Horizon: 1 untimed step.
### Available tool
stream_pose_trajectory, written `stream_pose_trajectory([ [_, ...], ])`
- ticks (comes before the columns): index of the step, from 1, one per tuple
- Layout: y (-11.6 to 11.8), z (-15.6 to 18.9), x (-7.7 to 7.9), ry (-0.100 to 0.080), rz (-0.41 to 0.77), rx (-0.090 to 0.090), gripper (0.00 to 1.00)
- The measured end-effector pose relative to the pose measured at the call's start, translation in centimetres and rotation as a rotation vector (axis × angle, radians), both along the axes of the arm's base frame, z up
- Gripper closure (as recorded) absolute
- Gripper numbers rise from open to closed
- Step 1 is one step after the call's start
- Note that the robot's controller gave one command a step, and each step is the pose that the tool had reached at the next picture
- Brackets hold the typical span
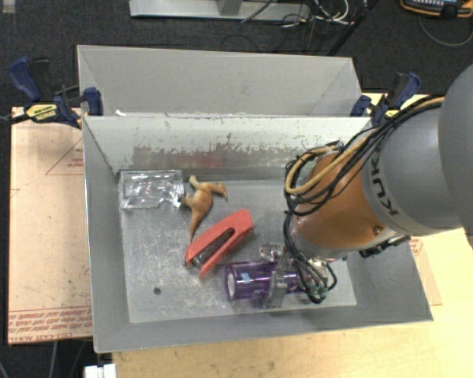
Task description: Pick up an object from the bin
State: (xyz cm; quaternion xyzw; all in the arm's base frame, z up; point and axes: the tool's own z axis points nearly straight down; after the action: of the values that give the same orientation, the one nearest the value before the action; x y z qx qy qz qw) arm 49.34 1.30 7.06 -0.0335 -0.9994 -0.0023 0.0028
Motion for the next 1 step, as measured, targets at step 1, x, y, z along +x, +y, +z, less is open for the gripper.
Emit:
stream_pose_trajectory([
  [1,-0.12,0.0,-0.03,0.002,-0.007,0.0,1.0],
])
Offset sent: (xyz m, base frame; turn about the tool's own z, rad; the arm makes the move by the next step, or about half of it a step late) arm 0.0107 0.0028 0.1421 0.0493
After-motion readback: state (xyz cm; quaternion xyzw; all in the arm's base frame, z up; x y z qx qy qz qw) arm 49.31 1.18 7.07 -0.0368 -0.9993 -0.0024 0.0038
